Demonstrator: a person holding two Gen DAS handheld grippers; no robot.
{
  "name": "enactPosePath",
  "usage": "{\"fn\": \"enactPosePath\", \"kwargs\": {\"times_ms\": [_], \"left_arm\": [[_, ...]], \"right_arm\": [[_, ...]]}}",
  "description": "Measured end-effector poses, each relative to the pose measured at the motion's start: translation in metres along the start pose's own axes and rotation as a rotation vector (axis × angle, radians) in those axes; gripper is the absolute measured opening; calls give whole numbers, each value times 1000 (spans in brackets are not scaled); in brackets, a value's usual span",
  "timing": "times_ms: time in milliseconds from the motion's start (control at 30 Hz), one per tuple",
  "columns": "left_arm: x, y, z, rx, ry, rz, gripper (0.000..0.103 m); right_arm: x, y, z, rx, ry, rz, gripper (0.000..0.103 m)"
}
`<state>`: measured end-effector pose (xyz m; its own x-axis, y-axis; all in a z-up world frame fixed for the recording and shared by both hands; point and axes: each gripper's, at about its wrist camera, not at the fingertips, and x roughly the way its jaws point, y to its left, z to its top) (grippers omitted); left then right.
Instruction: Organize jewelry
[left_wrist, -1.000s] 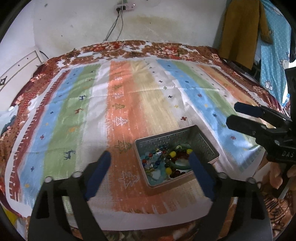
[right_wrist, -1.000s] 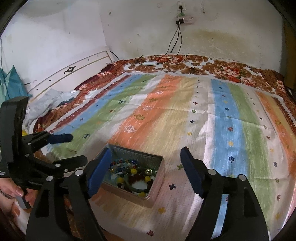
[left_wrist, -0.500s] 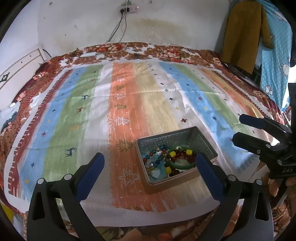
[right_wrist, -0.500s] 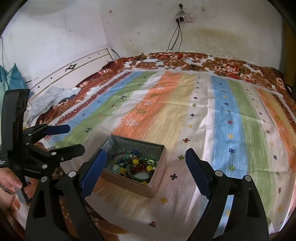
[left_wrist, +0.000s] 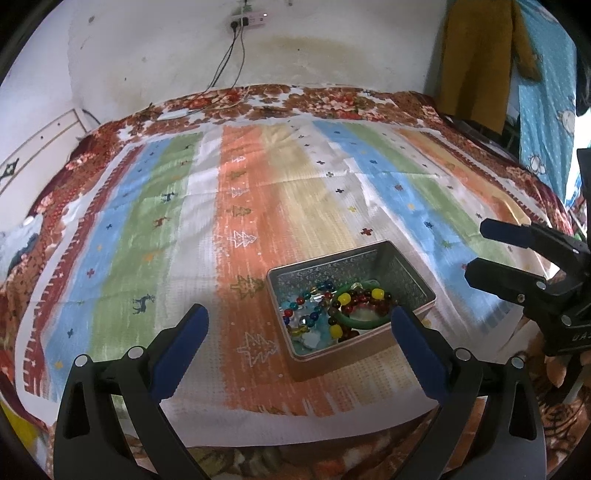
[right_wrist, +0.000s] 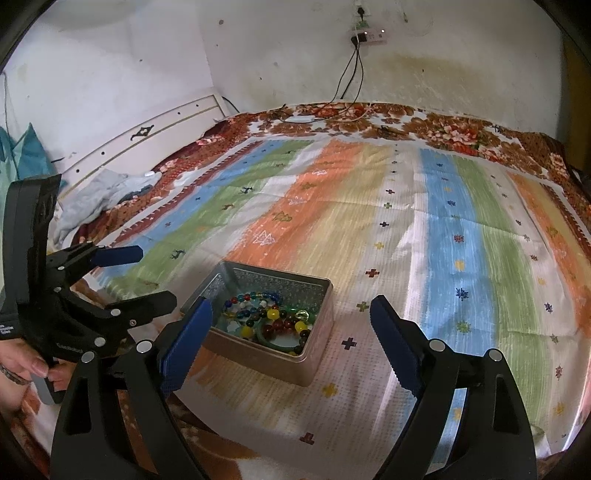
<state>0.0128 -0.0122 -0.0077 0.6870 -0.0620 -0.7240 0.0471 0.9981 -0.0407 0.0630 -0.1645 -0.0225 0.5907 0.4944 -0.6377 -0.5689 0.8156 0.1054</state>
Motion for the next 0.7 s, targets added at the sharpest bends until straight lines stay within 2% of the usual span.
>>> {"fn": "enactPosePath", "kwargs": {"times_ms": [700], "left_arm": [[-5,-6,-6,3,-4,-18,97]], "right_arm": [[-8,6,-8,3,-12,-9,87]]}}
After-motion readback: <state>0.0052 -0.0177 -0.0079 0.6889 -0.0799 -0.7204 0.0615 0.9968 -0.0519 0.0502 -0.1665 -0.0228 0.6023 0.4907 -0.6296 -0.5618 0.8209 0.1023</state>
